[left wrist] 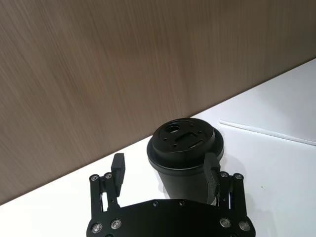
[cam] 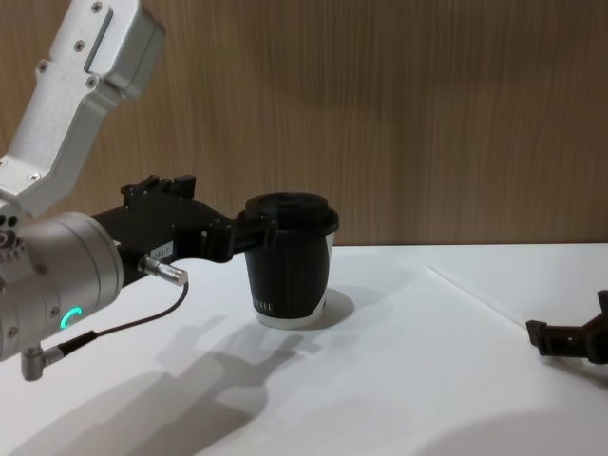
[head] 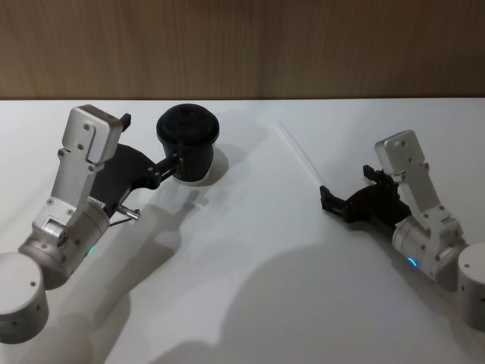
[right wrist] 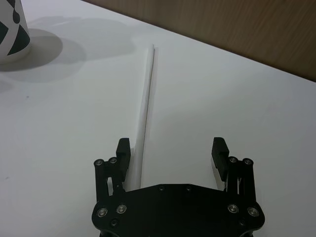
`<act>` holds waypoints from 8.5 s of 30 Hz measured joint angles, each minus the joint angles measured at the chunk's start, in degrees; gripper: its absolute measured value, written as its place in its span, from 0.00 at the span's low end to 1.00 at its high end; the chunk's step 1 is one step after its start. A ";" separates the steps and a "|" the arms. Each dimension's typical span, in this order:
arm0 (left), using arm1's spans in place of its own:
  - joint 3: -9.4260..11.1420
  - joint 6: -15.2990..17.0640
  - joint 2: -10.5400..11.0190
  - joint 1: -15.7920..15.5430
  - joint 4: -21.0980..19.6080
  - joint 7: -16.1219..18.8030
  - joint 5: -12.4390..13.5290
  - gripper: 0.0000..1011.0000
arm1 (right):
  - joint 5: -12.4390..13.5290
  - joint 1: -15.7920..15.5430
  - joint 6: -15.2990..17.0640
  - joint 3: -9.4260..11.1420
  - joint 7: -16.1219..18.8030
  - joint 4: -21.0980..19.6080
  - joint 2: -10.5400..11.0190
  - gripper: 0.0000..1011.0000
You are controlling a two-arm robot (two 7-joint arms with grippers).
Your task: Pick up the straw with one hand, pass it to the other hand, and insert it into the cup.
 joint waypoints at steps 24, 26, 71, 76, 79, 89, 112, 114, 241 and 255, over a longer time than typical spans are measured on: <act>0.00 0.00 0.00 0.00 0.00 0.00 0.00 0.99 | 2.18 0.29 2.01 2.11 3.84 -2.27 -0.20 0.99; 0.00 0.00 0.00 0.00 0.00 0.00 0.00 0.99 | 2.56 0.11 2.32 2.48 4.00 -2.86 -0.34 0.99; 0.00 0.00 0.00 0.00 0.00 0.00 0.00 0.99 | 2.03 1.83 6.59 2.36 6.24 0.37 -3.38 0.99; 0.00 0.00 0.00 0.00 0.00 0.00 0.00 0.99 | 1.78 1.87 6.79 2.38 6.38 0.62 -3.57 0.95; 0.00 0.00 0.00 0.00 0.00 0.00 0.00 0.99 | 1.66 1.87 6.90 2.43 6.43 0.65 -3.67 0.88; 0.00 0.00 0.00 0.00 0.00 0.00 0.00 0.99 | 1.30 1.76 7.26 2.60 6.68 0.52 -3.90 0.61; 0.00 0.00 0.00 0.00 0.00 0.00 0.00 0.99 | 0.91 1.39 8.25 2.48 6.97 0.40 -4.30 0.02; 0.00 0.00 0.00 0.00 0.00 0.00 0.00 0.99 | 0.90 1.37 8.26 2.47 6.96 0.41 -4.39 0.01; -8.52 7.85 -4.35 -2.54 -1.49 -27.86 -39.48 0.99 | 27.09 2.12 -6.79 1.83 24.88 -8.03 -8.91 0.01; -8.60 10.78 -7.61 -4.91 3.35 -32.39 -48.18 0.99 | 27.10 2.13 -6.80 1.83 24.88 -8.04 -8.91 0.01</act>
